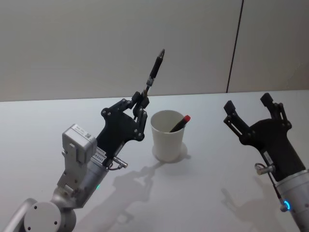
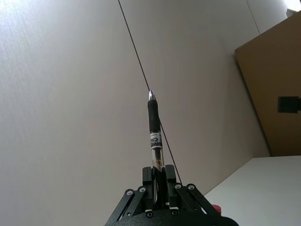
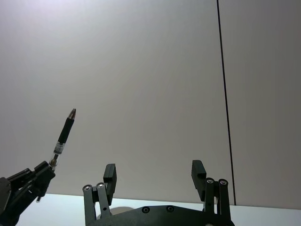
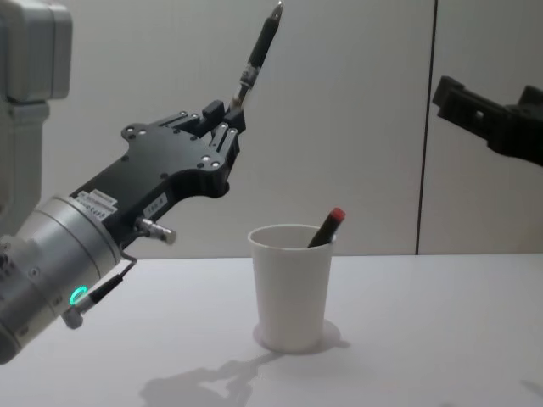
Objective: Place the pen into the pen holder.
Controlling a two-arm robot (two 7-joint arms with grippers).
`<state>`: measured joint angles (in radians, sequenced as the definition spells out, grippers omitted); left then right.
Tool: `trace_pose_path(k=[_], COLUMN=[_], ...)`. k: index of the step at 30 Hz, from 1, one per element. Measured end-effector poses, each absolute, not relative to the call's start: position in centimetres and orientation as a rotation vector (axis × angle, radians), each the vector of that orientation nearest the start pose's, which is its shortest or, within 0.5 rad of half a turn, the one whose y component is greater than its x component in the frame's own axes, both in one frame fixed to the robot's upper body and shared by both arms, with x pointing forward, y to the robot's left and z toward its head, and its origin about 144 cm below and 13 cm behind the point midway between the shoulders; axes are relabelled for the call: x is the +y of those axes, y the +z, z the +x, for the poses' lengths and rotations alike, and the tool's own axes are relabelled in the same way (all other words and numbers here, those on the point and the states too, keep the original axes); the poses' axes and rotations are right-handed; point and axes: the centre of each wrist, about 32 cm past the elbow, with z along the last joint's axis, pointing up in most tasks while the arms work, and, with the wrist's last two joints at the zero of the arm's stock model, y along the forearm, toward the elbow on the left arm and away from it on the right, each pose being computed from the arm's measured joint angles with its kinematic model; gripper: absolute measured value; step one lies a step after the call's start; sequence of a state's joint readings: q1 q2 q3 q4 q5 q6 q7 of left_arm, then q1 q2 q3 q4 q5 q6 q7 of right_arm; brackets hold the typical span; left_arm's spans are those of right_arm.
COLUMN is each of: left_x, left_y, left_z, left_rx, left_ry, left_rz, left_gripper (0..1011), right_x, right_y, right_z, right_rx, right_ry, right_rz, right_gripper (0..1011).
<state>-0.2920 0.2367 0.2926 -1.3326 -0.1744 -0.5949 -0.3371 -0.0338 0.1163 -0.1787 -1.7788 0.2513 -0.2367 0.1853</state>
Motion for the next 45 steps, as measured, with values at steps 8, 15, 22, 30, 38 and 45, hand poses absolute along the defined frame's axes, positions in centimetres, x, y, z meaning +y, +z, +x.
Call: trace_pose_path(k=[8, 15, 22, 30, 38, 45], left_x=[23.0, 23.3, 23.6, 23.8, 24.1, 24.3], left_y=[116.1, 115.8, 115.5, 115.4, 115.5, 115.8], left_z=[53.7, 54.0, 54.3, 54.7, 54.9, 55.1], left_rx=[-0.57, -0.593, -0.621, -0.663, -0.716, -0.762], left_ry=[0.941, 0.939, 0.926, 0.89, 0.832, 0.781], left_rz=[-0.294, -0.307, -0.323, -0.332, -0.314, -0.285], left_gripper=[175, 174, 174, 174, 174, 175], right_x=[-19.7, -19.7, -19.7, -19.6, -19.5, -19.4], right_y=[119.7, 119.8, 119.8, 119.8, 119.8, 119.7], right_z=[44.0, 44.0, 43.9, 43.9, 43.8, 43.8], right_rx=[-0.18, -0.179, -0.177, -0.175, -0.174, -0.175], right_ry=[-1.158, -1.148, -1.14, -1.13, -1.122, -1.117], right_rz=[0.404, 0.405, 0.406, 0.406, 0.406, 0.409], right_gripper=[1001, 1001, 1001, 1001, 1001, 1001])
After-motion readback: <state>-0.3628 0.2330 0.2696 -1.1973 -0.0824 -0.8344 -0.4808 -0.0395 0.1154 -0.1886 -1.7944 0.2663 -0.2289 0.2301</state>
